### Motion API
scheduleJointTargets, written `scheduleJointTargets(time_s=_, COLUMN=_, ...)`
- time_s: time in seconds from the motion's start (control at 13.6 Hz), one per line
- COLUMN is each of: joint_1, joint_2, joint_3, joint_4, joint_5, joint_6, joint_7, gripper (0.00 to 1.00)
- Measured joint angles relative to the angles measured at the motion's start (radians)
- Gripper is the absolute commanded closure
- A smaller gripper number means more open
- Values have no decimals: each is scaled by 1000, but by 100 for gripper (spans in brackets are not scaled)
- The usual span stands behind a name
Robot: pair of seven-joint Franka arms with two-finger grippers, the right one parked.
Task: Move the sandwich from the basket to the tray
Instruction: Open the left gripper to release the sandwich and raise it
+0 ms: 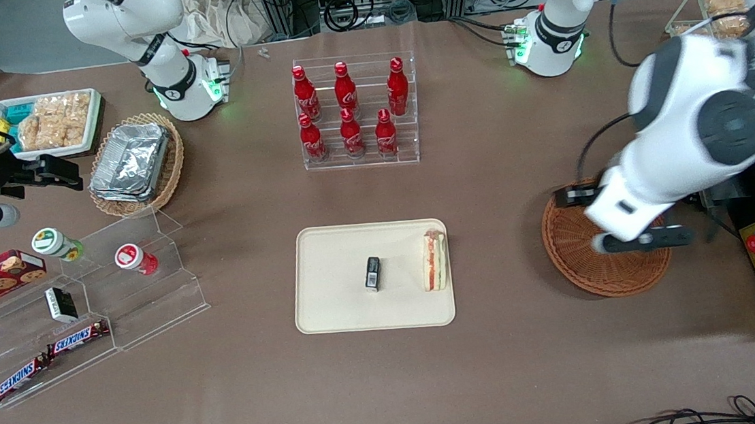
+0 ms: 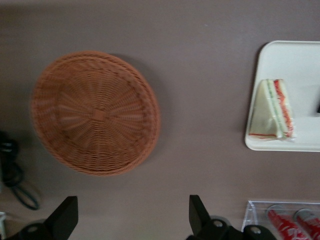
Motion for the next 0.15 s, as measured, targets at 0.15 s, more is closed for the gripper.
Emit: scheduleJointTargets(time_s=0.15, joint_1=69, joint_2=-45, joint_3=7, joint_4=-1, joint_5=0, joint_6=-27, joint_7=59, gripper=1)
